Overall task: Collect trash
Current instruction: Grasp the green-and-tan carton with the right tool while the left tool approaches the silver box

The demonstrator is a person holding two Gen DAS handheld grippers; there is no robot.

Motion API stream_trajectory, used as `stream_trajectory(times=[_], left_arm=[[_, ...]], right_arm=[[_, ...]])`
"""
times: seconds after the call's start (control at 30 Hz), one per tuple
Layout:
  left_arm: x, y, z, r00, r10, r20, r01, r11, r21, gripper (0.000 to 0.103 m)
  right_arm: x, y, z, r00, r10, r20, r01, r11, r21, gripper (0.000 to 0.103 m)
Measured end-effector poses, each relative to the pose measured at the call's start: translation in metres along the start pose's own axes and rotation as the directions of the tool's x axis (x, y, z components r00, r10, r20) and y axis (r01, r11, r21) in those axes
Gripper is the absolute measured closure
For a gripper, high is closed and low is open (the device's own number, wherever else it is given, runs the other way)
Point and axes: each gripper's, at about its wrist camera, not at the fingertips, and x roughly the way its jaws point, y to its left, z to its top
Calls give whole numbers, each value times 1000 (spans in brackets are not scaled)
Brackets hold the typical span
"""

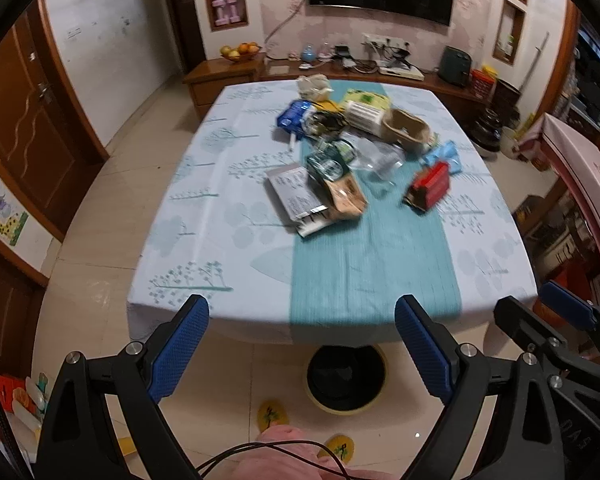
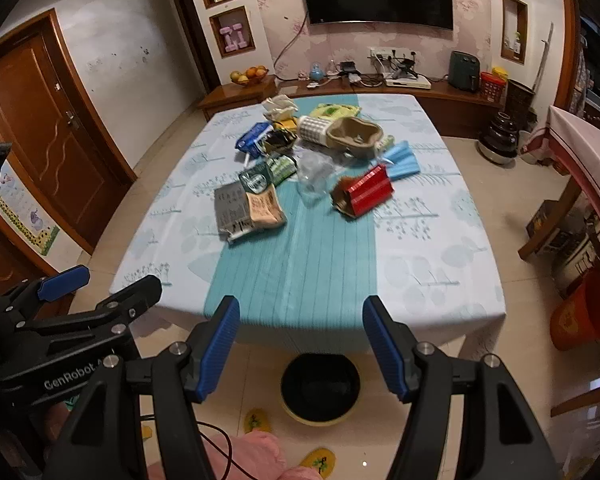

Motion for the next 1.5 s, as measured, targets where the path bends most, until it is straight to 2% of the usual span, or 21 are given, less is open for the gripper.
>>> stream_trajectory(times=[0.27, 0.53, 0.93, 1.2, 1.37, 1.43, 1.5], left_arm=[[26, 47, 40, 1000, 2, -15, -3, 998, -60, 10], [86, 81, 86, 995, -33, -97, 28, 998, -60, 10], [180, 98, 126, 962, -126, -241, 125, 992, -22, 10], [218, 107, 141, 943, -155, -296, 150, 988, -41, 10], [234, 102, 144, 929, -172, -329, 167, 985, -45, 10], [239, 96, 145, 922, -181, -342, 177, 983, -43, 10], [245, 89, 146, 914, -194, -357, 192, 981, -40, 10]], right_arm=[[36, 22, 36, 999, 41, -34, -42, 999, -11, 39], [97, 53, 88, 996, 36, -75, -38, 999, -15, 39], [205, 64, 129, 981, -18, -193, 21, 1000, 17, 39], [250, 54, 141, 954, -3, -300, 27, 997, 75, 39], [267, 55, 137, 940, -9, -342, 29, 998, 54, 39], [272, 50, 133, 934, -1, -357, 29, 997, 74, 53], [272, 42, 132, 936, 13, -352, 26, 994, 106, 60]])
